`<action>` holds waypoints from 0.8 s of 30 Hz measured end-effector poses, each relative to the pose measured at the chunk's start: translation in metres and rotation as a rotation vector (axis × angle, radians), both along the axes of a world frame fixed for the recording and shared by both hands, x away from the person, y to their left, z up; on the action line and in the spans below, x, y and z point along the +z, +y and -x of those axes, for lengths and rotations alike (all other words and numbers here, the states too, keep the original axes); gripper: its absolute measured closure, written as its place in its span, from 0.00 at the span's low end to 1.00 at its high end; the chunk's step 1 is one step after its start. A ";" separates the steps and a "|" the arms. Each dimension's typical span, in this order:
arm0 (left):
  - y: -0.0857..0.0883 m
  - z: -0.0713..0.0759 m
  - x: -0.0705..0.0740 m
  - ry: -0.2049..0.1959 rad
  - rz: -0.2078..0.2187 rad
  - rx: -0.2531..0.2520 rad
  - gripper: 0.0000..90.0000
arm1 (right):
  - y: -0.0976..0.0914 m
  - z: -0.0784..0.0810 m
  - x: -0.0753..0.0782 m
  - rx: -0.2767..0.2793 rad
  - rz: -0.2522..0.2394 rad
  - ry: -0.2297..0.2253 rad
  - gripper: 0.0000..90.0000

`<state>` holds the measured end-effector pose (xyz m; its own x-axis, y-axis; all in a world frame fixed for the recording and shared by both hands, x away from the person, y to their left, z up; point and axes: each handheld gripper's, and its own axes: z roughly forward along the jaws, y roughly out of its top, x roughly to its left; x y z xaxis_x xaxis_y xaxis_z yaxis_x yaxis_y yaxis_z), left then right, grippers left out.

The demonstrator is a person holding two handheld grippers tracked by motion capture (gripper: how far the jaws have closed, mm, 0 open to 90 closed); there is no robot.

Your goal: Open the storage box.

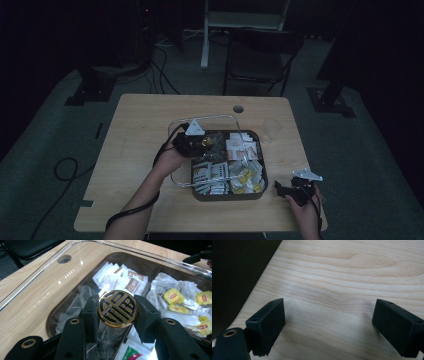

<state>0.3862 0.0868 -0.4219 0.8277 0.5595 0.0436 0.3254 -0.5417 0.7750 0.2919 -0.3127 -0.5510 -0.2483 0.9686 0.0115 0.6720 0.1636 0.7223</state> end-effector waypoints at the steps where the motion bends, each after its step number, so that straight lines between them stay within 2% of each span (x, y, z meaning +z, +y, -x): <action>1: 0.002 0.000 0.000 0.002 -0.003 0.004 0.66 | 0.000 0.000 0.000 0.000 0.000 0.000 0.12; 10: 0.024 0.003 0.000 -0.001 -0.006 0.046 0.66 | 0.000 0.000 0.000 0.000 0.000 0.000 0.12; 19: 0.057 0.006 0.000 -0.006 -0.013 0.101 0.66 | 0.000 0.000 0.000 0.000 0.000 0.000 0.12; 22: 0.060 0.007 0.000 -0.006 -0.010 0.108 0.66 | 0.000 0.000 0.000 0.000 -0.001 0.001 0.12; 23: 0.073 0.008 -0.001 -0.004 -0.007 0.128 0.66 | 0.000 0.000 0.000 0.001 0.001 -0.001 0.12; 24: 0.076 0.009 -0.002 -0.005 -0.008 0.136 0.66 | 0.000 0.000 0.000 0.001 0.001 -0.001 0.12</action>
